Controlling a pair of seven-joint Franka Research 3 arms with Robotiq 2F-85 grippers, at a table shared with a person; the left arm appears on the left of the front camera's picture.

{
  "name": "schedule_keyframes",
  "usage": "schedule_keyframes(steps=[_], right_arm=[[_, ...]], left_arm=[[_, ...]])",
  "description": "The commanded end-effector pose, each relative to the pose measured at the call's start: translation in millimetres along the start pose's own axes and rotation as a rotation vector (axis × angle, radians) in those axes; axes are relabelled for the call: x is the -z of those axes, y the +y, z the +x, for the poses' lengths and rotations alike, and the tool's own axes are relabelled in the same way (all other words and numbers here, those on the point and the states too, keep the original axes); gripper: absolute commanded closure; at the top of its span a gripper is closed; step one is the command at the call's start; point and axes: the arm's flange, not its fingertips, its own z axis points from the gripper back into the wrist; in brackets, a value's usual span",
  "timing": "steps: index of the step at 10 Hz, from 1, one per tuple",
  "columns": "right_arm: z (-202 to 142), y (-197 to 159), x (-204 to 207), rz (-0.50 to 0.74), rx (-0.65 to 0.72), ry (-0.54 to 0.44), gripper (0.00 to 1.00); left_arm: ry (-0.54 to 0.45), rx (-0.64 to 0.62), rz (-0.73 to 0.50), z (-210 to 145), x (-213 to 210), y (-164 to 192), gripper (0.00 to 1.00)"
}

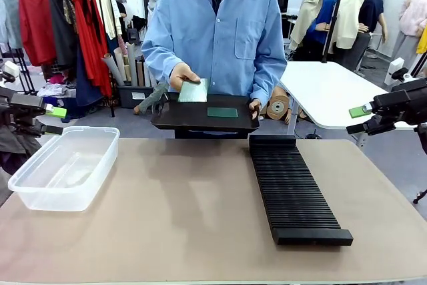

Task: Sort PCBs into racks and boxes based on the side picked up.
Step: Pick up the Blank PCB handed by the Human.

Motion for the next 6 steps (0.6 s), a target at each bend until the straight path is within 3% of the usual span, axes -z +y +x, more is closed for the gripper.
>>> schedule_keyframes(steps=[1,6], right_arm=[[1.3,1.6,0.6,0.005,0.006,-0.004,0.0],[1.3,1.6,0.6,0.005,0.006,-0.004,0.0]], left_arm=[[-0.004,-0.001,-0.005,-0.2,-1.0,0.6,0.0],[-0.004,-0.001,-0.005,-0.2,-1.0,0.6,0.0]])
